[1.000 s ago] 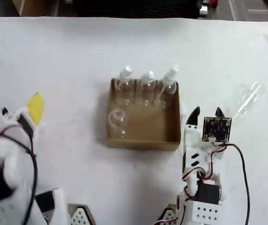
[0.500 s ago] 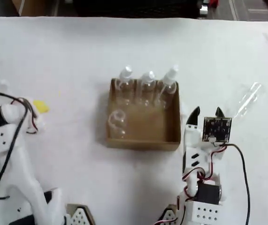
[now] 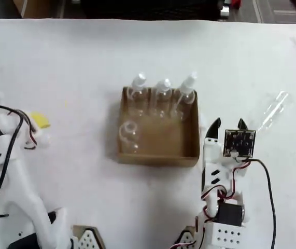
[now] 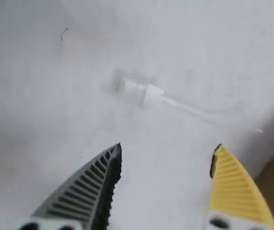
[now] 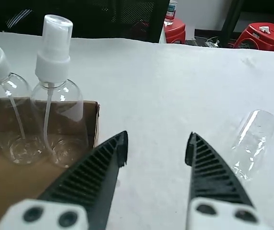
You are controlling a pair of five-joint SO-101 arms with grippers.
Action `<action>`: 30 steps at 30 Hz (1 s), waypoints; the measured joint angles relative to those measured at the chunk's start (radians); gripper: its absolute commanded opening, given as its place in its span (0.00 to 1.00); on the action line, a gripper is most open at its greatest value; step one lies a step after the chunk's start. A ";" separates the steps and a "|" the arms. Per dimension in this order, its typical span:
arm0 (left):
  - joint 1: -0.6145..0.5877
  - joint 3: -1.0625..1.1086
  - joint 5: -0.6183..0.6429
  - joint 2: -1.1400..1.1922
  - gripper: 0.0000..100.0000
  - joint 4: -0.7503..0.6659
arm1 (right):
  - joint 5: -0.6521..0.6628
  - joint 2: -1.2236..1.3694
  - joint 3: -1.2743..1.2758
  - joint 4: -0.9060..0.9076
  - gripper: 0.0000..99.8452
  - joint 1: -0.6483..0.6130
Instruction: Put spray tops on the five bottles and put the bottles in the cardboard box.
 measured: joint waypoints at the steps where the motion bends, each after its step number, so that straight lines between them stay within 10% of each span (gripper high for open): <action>1: 0.000 0.000 -0.020 0.000 0.28 0.005 | 0.000 0.000 0.000 0.000 0.18 0.000; 21: 0.011 0.121 -0.052 0.014 0.28 -0.060 | 0.000 0.000 0.000 0.000 0.18 0.000; 30: 0.009 -0.005 -0.055 0.382 0.28 -0.035 | 0.000 0.000 0.000 0.000 0.18 0.000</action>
